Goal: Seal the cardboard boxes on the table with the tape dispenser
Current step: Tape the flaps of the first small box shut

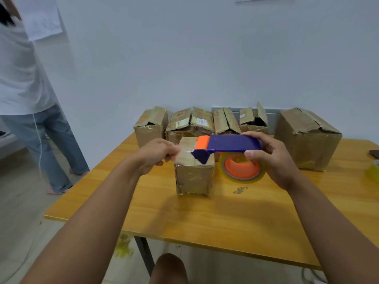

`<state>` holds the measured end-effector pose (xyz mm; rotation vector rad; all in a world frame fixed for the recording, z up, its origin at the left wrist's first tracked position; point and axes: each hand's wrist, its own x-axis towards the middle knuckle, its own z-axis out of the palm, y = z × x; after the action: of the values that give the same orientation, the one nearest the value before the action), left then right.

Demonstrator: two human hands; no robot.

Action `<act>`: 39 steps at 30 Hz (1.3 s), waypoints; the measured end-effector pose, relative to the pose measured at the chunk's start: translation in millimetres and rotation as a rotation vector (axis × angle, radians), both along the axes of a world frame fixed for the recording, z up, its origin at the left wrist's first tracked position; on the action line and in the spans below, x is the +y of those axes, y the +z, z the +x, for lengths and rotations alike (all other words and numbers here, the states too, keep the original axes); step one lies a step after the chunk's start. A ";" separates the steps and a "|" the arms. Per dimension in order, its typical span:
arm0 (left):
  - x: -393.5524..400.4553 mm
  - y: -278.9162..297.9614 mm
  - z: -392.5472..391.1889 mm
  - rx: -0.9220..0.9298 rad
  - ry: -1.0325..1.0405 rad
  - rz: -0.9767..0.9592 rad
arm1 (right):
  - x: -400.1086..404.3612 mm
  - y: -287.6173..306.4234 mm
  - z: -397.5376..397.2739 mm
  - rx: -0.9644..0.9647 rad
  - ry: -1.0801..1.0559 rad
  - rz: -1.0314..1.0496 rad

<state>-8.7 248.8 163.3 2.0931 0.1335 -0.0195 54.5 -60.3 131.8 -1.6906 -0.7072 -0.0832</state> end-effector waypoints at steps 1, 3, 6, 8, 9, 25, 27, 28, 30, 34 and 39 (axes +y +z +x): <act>10.3 -1.6 -2.0 -0.010 0.026 -0.005 | -5.7 -0.2 3.4 0.015 -0.026 0.024; 23.8 -6.1 -4.9 0.007 0.055 0.002 | -14.7 0.2 9.0 0.036 -0.056 0.011; 22.7 -17.6 -1.1 0.043 0.163 -0.046 | -12.7 -1.3 11.2 0.026 -0.045 -0.054; 18.3 -25.5 0.9 0.045 0.221 -0.078 | -9.9 -3.3 12.8 0.033 -0.048 -0.047; 17.2 -29.5 1.0 0.040 0.226 -0.058 | -10.6 -4.7 13.6 0.040 -0.051 -0.040; 9.3 -47.7 1.2 0.208 0.231 0.008 | -19.5 -35.7 13.6 0.101 -0.071 -0.079; 8.7 -44.0 -0.8 0.211 0.253 0.072 | -16.9 -40.7 13.2 0.122 -0.066 -0.045; 7.6 -42.6 -0.4 0.198 0.270 0.124 | -15.2 -42.3 12.9 0.131 -0.063 -0.028; 4.5 -41.0 1.2 0.161 0.302 0.267 | -12.3 -44.0 12.0 0.143 -0.059 -0.013; -3.0 -43.3 3.8 0.096 0.360 0.575 | -10.6 -46.0 10.6 0.160 -0.063 0.003; -29.3 -46.3 -12.6 -0.325 0.509 0.689 | -15.8 -49.3 9.4 0.157 -0.087 0.024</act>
<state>-21.3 219.6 117.0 2.6400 0.5296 0.7653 63.9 -76.2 82.5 -1.6848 -0.5132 -0.0197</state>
